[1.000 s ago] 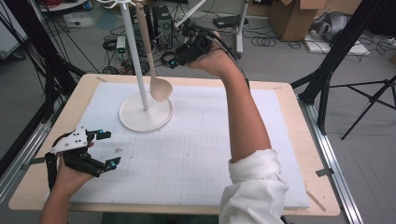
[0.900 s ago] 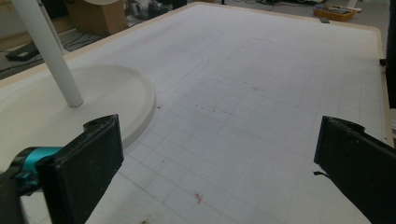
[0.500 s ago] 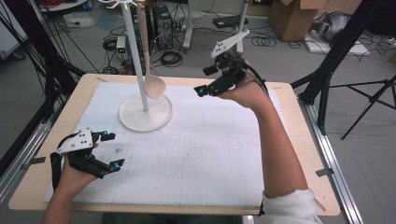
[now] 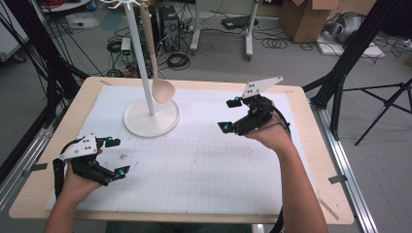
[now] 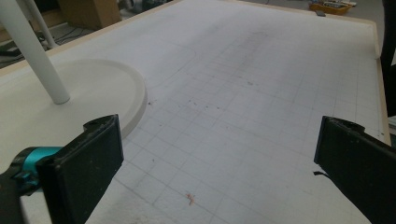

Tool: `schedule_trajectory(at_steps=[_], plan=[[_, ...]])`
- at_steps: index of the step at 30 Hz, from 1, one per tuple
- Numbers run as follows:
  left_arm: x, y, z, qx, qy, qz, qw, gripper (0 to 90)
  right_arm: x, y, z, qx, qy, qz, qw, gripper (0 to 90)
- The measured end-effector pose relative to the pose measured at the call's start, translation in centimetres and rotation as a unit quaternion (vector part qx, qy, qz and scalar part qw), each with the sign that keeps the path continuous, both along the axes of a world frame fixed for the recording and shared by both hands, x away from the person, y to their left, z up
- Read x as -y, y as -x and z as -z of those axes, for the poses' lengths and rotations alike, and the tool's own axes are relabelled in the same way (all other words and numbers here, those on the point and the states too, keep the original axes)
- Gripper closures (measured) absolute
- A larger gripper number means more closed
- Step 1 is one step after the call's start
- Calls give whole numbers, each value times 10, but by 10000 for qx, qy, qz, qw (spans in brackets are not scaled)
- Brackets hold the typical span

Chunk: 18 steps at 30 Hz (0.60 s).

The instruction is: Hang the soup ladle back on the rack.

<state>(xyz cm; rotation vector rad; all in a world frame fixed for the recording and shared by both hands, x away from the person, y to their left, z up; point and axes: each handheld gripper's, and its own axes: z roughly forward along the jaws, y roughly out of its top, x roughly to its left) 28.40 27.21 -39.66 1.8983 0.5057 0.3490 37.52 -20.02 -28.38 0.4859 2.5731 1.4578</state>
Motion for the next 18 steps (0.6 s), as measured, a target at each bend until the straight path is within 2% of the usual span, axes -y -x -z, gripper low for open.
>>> schedule_trajectory(at_steps=[1,2,5,6,7,9,11,12,14,18], plan=[[0,0,1,-21,21,-4,10000,16,4,6,12,-30,-7,61,10000,99],[-1,0,1,-15,11,-2,10000,16,6,10,18,-35,-3,80,10000,99],[-1,-1,1,-7,22,4,10000,16,13,20,33,-117,-6,105,9999,94],[-1,-1,1,-7,22,4,10000,16,13,20,33,-117,-6,105,9999,94],[-1,-1,1,-9,22,15,10000,16,17,26,44,-119,-4,129,9998,83],[0,-1,1,-26,38,12,10000,16,19,33,55,-205,52,209,9996,27],[0,-1,1,-19,21,27,10000,16,20,38,66,-255,90,249,9993,27],[0,-1,1,-19,21,27,10000,16,20,38,66,-255,90,249,9993,27],[1,-1,2,-36,29,19,10000,16,20,45,82,-345,163,286,9989,8],[1,-1,3,-50,23,40,10000,16,21,51,99,-366,149,374,9985,1]])
